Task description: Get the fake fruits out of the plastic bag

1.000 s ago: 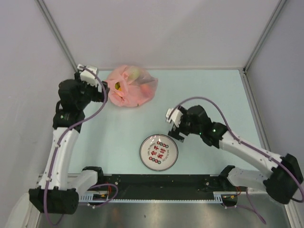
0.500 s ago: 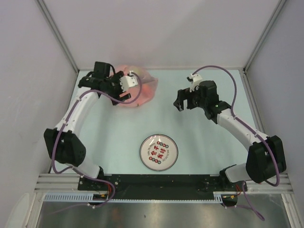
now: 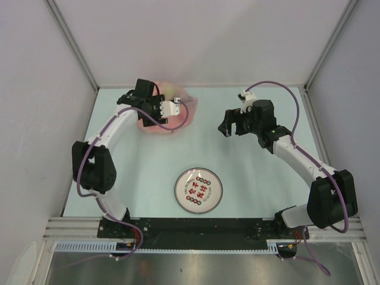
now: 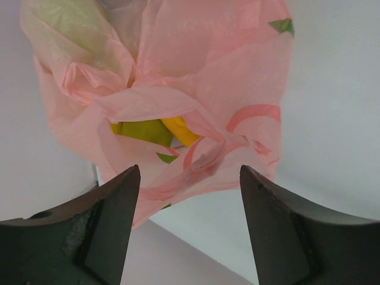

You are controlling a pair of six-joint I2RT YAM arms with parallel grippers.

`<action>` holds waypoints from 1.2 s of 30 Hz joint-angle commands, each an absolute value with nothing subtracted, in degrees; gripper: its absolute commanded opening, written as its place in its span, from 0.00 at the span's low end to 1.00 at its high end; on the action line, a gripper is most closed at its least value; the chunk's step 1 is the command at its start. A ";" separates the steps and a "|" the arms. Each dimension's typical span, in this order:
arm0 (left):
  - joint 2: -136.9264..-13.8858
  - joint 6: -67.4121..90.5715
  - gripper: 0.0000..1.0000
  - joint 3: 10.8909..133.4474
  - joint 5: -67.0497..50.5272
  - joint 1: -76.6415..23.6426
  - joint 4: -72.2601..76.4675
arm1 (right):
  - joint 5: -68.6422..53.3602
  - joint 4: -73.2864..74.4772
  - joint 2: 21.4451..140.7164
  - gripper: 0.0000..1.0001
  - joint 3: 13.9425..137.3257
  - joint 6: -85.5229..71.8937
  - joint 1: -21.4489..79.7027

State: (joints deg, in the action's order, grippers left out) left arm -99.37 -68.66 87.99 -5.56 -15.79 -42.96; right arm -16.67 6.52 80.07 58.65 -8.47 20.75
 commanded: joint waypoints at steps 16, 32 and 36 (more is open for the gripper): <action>-115.48 -62.17 0.00 113.27 -1.03 -19.42 -50.87 | -17.76 3.43 83.06 1.00 61.61 -10.10 19.69; -108.03 -24.64 0.00 130.64 -14.77 -24.96 -39.48 | -17.93 1.67 84.29 0.96 66.62 -10.90 15.03; -99.07 -13.20 0.00 119.03 -13.46 -24.08 -27.55 | -17.84 0.97 86.04 0.96 68.55 -11.95 17.92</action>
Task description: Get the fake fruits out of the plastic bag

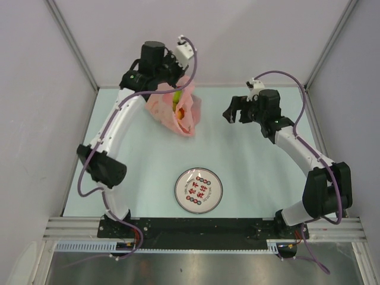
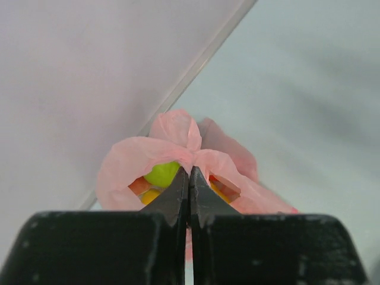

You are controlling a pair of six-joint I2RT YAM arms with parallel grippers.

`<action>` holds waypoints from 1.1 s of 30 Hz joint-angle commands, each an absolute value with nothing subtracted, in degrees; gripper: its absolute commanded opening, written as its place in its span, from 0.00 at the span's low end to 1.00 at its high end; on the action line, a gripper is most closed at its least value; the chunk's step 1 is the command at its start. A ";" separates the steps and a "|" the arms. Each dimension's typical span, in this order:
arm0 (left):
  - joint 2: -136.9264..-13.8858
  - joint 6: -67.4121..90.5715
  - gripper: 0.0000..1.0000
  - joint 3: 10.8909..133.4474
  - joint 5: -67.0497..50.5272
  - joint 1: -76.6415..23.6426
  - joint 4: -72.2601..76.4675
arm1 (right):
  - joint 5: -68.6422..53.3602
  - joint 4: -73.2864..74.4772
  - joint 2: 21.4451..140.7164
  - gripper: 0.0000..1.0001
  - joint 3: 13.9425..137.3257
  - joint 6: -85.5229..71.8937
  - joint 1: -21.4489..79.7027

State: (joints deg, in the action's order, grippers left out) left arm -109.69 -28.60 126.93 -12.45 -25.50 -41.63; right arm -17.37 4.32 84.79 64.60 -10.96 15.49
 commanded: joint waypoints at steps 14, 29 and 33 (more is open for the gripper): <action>-77.09 -2.30 0.00 79.05 -6.77 -21.62 -22.94 | -15.29 -6.07 101.68 0.55 84.61 1.48 34.09; -69.70 3.52 0.00 67.06 -7.03 -18.37 -21.18 | -17.95 -1.58 114.78 0.35 90.00 9.40 39.38; -69.79 2.55 0.00 67.06 -7.56 -18.19 -21.36 | -15.03 -1.84 118.30 0.34 94.03 10.20 38.94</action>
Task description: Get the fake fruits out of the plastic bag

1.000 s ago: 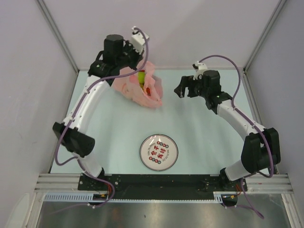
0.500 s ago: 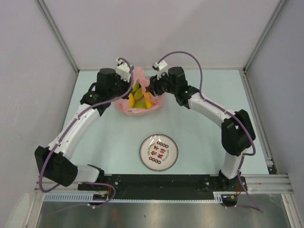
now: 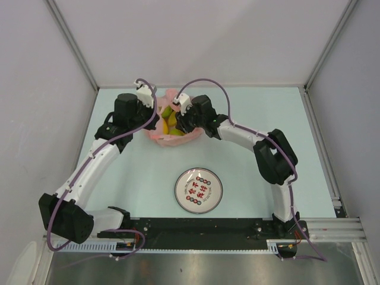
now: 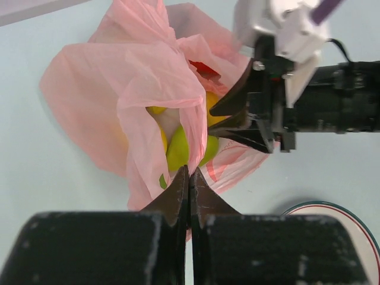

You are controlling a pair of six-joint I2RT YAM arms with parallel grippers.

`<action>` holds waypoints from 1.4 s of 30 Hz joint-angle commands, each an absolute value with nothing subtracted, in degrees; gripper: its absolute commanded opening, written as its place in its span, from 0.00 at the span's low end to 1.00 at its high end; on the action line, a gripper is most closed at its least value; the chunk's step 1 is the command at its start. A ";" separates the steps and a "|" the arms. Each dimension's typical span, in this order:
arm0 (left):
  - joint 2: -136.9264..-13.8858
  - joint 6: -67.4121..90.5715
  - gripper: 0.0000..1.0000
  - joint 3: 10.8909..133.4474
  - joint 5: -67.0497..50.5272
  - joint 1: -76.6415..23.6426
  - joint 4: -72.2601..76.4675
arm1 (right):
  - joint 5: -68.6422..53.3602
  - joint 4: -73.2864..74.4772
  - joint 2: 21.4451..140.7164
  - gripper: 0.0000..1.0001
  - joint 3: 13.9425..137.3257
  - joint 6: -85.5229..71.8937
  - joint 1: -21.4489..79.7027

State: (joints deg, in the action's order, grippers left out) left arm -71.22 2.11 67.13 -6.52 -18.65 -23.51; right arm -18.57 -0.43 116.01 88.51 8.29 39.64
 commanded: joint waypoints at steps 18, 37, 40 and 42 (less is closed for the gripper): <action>-71.54 -2.00 0.00 69.43 -9.14 -17.58 -21.36 | -0.97 -3.07 125.94 0.63 95.97 13.27 36.74; -70.49 -1.58 0.00 66.27 -10.98 -17.58 -20.47 | 4.31 -4.84 139.01 0.78 109.41 6.16 32.00; -69.87 -2.28 0.00 65.66 -10.90 -17.58 -21.18 | 4.57 -3.25 141.59 0.68 114.43 5.45 30.85; -69.79 -2.81 0.00 65.65 -10.63 -17.58 -21.44 | 5.53 -4.22 140.72 0.50 114.61 5.45 30.24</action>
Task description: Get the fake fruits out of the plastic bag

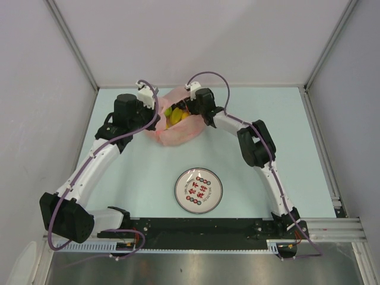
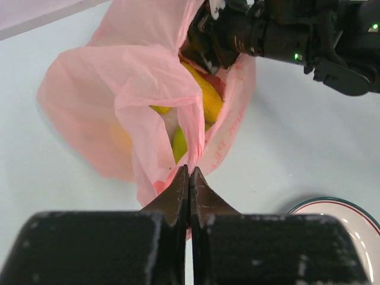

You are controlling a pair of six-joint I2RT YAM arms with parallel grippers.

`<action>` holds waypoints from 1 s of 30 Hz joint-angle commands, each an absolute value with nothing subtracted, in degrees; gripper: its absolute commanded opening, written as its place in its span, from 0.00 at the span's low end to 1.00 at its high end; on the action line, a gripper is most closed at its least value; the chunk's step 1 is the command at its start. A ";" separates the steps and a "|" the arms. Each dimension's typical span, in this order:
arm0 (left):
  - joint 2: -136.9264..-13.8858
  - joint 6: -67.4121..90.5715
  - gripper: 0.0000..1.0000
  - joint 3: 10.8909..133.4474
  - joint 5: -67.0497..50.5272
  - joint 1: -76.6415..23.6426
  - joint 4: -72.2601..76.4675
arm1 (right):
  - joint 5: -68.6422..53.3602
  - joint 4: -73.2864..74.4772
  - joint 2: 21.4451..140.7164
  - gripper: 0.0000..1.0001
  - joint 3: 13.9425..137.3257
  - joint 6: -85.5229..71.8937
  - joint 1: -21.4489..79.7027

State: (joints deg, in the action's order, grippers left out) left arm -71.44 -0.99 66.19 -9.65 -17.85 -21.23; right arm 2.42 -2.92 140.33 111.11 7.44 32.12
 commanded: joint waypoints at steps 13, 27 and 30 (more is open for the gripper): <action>-73.12 -4.75 0.00 67.50 -11.95 -17.49 -17.14 | -13.44 -0.26 119.28 0.26 103.29 -7.72 25.93; -79.72 -6.24 0.00 75.59 -14.33 -17.58 -14.15 | -17.32 1.67 115.13 0.37 99.94 -1.68 28.38; -79.10 -5.19 0.00 74.63 -14.68 -17.67 -14.15 | -12.94 2.63 117.59 0.56 99.58 6.37 32.15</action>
